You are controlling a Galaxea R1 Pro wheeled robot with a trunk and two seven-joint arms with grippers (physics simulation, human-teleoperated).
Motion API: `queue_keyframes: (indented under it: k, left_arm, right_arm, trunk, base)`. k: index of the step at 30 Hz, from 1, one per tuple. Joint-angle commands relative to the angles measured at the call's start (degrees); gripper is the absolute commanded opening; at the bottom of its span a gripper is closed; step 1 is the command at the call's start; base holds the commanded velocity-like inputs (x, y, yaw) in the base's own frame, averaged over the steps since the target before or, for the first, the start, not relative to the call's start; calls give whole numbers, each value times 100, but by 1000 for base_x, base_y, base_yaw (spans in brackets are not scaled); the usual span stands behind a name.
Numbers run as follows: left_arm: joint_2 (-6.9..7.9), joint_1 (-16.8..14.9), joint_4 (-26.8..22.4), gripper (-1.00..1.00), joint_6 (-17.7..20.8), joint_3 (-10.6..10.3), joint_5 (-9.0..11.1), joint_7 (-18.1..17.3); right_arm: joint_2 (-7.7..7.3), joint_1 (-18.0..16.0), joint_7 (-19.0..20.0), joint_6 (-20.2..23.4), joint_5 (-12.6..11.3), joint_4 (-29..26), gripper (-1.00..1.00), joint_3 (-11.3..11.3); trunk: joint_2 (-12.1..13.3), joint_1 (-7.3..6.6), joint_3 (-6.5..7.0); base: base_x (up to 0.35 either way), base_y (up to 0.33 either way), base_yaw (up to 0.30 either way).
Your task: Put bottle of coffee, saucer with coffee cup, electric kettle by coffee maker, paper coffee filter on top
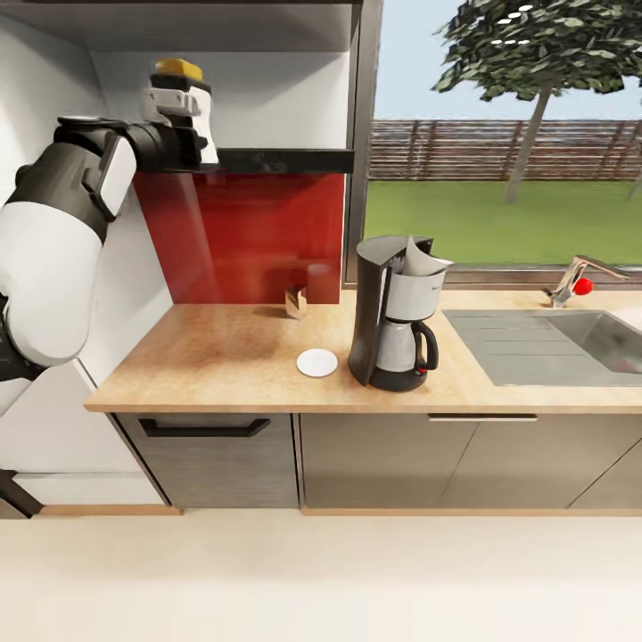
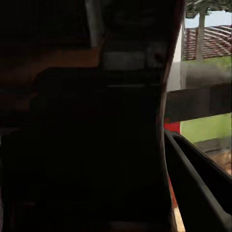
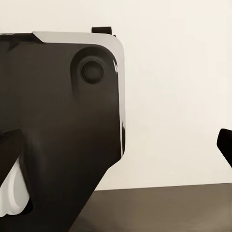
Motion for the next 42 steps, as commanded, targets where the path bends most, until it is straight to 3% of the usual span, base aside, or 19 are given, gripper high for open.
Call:
queue_keyframes:
  k: [1,4,5,9,12,14,17,20,22,25,28,32,34,35,42]
  left_arm:
    - [78,23,-8,-100,26,37,-53,-361]
    - [304,60,-3,-100,31,37,-58,-1033]
    - [625,74,8,-100,43,42,-36,-1759]
    - [904,78,36,-100,142,44,-35,-2740]
    - [1287,99,83,-100,223,45,-36,-3784]
    - [1427,204,86,-100,232,49,-42,-4068]
    - [1574,473,85,-100,224,52,-44,-4187]
    - [1653,860,58,-100,188,53,-51,-4221]
    - [1666,1511,10,-100,107,54,-47,-4210]
    - [1656,2129,-5,-100,-310,48,-56,-4138]
    - [1648,2566,-10,-100,-754,46,-48,-3930]
    - [1624,3006,-14,-100,-1044,52,-49,-3688]
    - [1509,3454,-7,-100,-1740,53,-32,-2821]
    - [1430,3565,-6,-100,-1952,54,-30,-2568]
    - [869,4032,-18,-100,-2655,50,-36,-1228]
  right_arm:
    - [-2,-3,18,8,-59,-5,100,48]
    - [-2,-3,18,6,-60,-6,100,48]
    - [2,-3,18,6,-60,-6,100,53]
    - [3,-3,18,6,-60,-6,100,54]
    - [6,-3,18,6,-60,-6,100,51]
    - [6,-3,18,6,-60,-10,100,53]
    - [6,-3,18,-16,-60,-14,100,49]
    - [6,-3,18,-188,-60,-15,100,48]
    - [6,-3,18,-382,-60,-15,100,45]
    - [4,-3,17,-452,-66,-15,100,35]
    - [3,-3,13,-471,-68,-19,100,22]
    - [-1,-3,10,-477,-75,-118,100,7]
    - [-2,-3,9,-484,-81,-222,100,-3]
    - [-5,-3,9,-486,-85,-227,100,-8]
    - [-51,-3,2,-800,-92,-225,100,-38]
  trunk:
    - [-12,3,-10]
    - [-12,3,-10]
    - [-12,3,-10]
    - [-12,3,-10]
    - [-12,3,-10]
    - [-12,3,-10]
    - [-12,3,-10]
    - [-12,3,-10]
    - [-12,3,-10]
    - [-12,3,-10]
    - [-12,3,-10]
    - [-12,3,-10]
    - [-12,3,-10]
    - [-12,3,-10]
    - [-12,3,-10]
  base:
    - [0,0,0]
    - [0,0,0]
    - [0,0,0]
    - [0,0,0]
    - [0,0,0]
    - [0,0,0]
    - [0,0,0]
    - [0,0,0]
    - [0,0,0]
    - [0,0,0]
    - [0,0,0]
    - [0,0,0]
    - [0,0,0]
    - [0,0,0]
    - [0,0,-28]
